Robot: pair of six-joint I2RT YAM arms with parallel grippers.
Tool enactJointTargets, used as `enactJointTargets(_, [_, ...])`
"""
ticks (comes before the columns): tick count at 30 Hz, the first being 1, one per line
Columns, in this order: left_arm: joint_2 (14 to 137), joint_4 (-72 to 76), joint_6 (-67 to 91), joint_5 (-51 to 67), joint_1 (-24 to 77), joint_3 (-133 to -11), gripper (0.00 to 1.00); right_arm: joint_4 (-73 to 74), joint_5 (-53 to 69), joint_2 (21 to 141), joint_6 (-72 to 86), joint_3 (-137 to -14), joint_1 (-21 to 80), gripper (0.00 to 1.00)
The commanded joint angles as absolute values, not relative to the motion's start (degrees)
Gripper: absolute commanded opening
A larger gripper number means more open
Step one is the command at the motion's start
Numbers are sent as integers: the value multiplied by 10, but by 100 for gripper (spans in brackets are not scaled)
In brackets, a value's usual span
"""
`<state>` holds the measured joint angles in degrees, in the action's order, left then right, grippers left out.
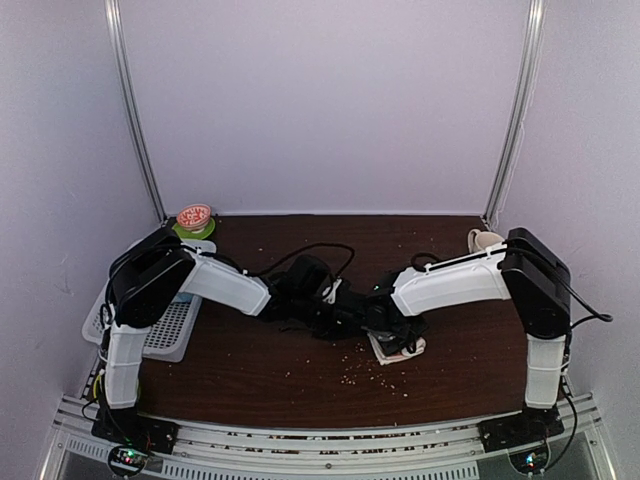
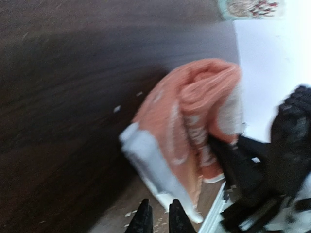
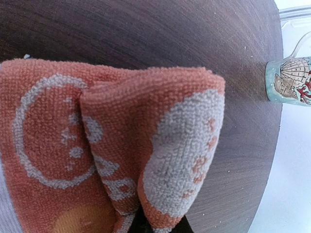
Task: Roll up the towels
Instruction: Roll the towel at the center of the board.
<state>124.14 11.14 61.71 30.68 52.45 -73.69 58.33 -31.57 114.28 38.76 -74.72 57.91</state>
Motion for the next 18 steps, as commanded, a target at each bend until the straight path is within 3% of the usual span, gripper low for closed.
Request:
enactJointTargets(1, [1221, 255, 672, 329, 521, -722, 14, 541, -313, 1127, 397, -723, 582, 0])
enactJointTargets(18, [1307, 214, 684, 348, 521, -793, 10, 508, -288, 1090, 389, -721, 583, 0])
